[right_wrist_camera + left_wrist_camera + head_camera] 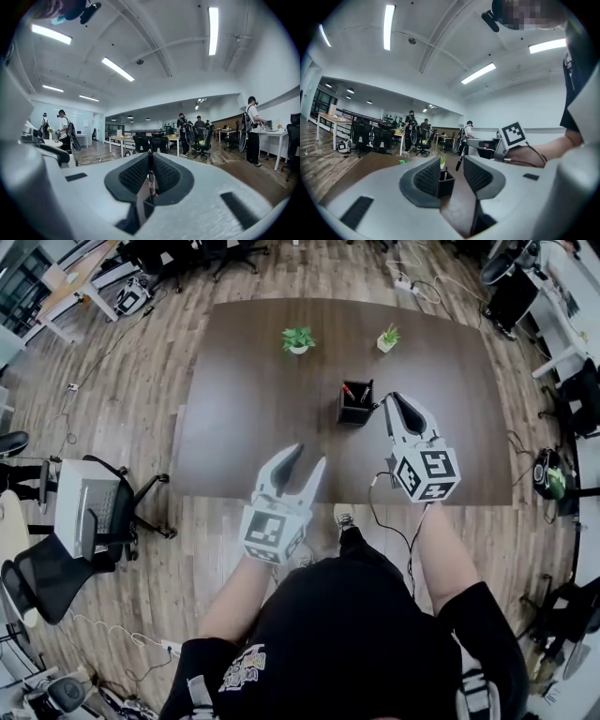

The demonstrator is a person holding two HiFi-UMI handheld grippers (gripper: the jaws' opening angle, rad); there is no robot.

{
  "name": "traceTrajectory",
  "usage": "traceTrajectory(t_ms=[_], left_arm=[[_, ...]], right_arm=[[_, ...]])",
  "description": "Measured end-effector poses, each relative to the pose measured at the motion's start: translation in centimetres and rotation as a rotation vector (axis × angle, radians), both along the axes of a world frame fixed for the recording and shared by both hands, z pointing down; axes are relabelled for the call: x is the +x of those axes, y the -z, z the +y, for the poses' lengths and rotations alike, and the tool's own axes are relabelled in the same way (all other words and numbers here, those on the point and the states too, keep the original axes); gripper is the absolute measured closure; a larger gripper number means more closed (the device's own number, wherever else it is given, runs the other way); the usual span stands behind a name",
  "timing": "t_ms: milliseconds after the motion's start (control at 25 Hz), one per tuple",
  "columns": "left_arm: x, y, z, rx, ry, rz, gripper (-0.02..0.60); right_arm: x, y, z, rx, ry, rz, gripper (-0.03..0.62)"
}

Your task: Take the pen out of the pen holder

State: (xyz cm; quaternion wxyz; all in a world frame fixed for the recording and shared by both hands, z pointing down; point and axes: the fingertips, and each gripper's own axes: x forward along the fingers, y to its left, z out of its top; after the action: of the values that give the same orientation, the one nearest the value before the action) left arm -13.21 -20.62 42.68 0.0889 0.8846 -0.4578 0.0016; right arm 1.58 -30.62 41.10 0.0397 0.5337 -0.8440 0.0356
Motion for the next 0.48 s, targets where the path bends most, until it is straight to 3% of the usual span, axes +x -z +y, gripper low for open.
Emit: traceTrajectory(t_ms=[200,480], left_arm=[[-0.9,-0.6,2.5,-0.024,-0.031,-0.012,0.558],[2.0,-2.2,5.4,-0.064,-0.126,-0.012,0.571]], right_arm=[[-0.3,2.2,5.2,0.043,-0.032,-0.003,0.559],[1.8,0.8,12.1,0.000,-0.097,-0.026,0.559]])
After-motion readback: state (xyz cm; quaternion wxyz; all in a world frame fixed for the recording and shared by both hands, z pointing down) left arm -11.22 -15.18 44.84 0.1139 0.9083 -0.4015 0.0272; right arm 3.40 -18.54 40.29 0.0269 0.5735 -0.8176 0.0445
